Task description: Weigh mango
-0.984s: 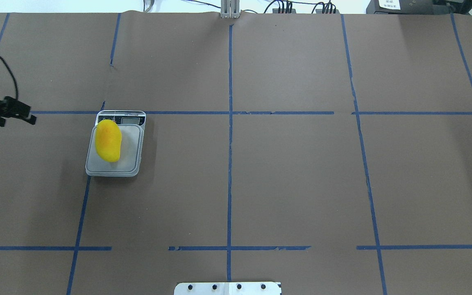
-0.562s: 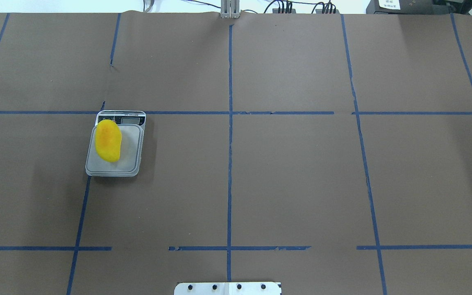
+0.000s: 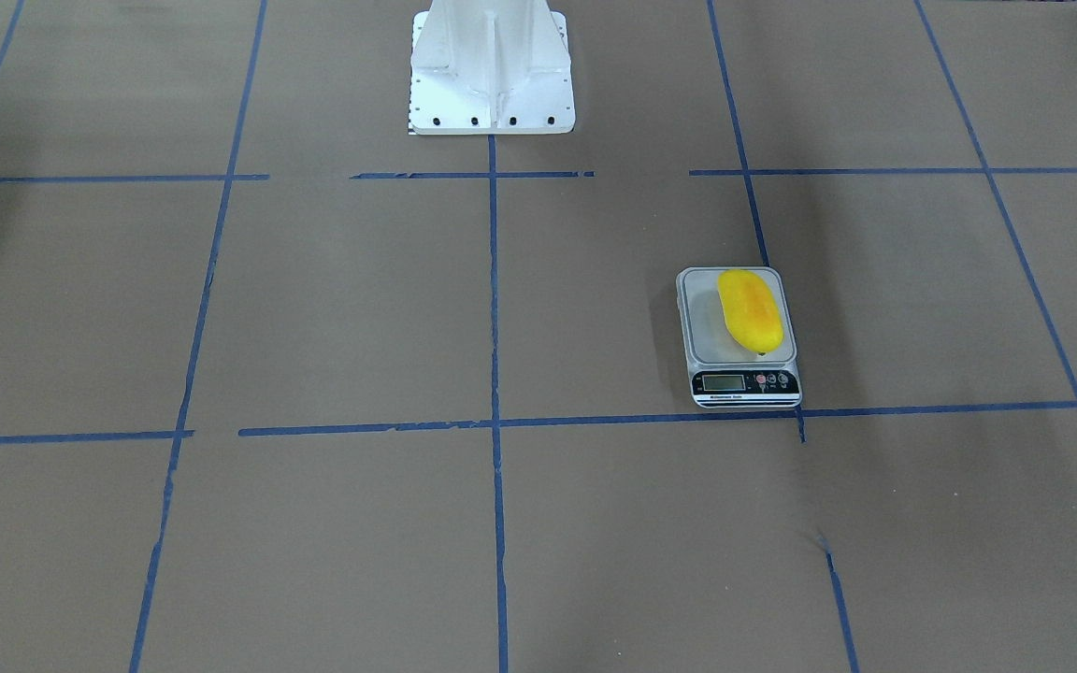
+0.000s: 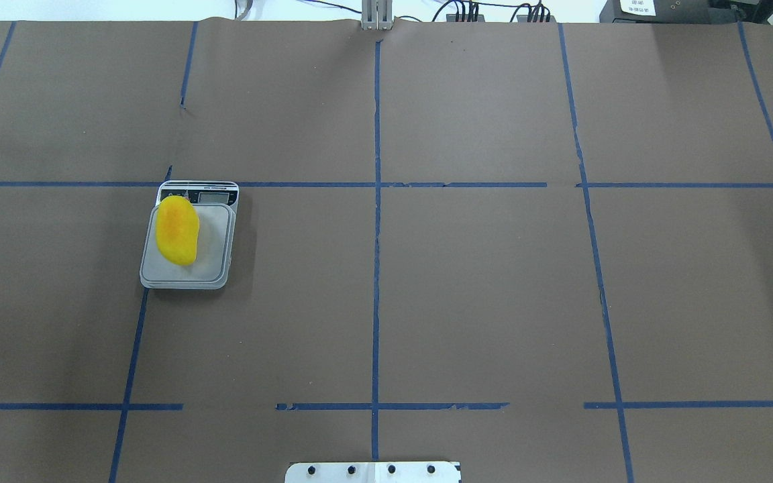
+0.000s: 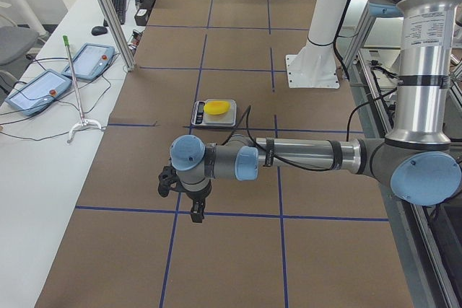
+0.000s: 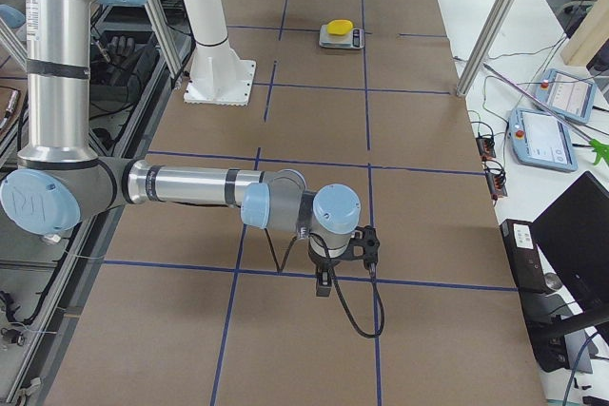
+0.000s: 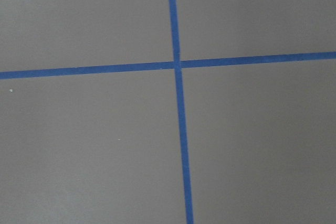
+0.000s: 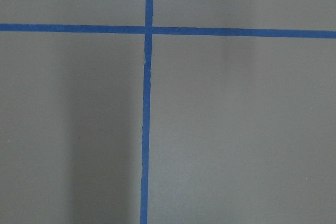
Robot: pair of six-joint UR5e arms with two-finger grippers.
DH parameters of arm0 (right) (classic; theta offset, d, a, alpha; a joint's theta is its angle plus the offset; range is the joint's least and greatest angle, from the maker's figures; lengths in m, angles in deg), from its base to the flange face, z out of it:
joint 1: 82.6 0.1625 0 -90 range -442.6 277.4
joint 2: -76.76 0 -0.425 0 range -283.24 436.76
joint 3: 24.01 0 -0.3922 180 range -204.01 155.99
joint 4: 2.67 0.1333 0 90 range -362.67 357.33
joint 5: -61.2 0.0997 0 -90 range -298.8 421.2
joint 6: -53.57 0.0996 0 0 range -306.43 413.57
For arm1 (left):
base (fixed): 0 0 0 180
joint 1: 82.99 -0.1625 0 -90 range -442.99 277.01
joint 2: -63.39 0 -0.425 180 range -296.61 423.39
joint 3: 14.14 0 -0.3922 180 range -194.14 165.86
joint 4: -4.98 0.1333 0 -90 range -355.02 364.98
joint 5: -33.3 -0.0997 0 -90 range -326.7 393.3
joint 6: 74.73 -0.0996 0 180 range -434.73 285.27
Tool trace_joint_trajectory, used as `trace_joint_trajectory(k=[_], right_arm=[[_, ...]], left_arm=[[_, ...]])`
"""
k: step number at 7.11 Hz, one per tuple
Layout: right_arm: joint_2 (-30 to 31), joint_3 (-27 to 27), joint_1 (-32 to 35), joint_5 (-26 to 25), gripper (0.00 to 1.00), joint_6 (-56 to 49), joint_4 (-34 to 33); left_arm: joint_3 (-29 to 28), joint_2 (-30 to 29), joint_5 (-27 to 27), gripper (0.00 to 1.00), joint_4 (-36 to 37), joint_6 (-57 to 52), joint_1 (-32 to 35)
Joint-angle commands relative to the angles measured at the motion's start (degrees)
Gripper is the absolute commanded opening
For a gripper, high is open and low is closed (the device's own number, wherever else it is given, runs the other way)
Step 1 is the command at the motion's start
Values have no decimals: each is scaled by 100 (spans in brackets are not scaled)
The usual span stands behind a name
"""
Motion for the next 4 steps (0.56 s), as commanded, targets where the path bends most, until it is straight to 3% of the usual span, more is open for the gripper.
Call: trace_joint_trajectory(k=[1,4], right_arm=[[3,0,0,0,100,0,0],[-6,0,0,0,100,0,0]], left_arm=[[-64,-5,6,100,246,-113,186],[260,-128,-2,100,1168,-122,186]])
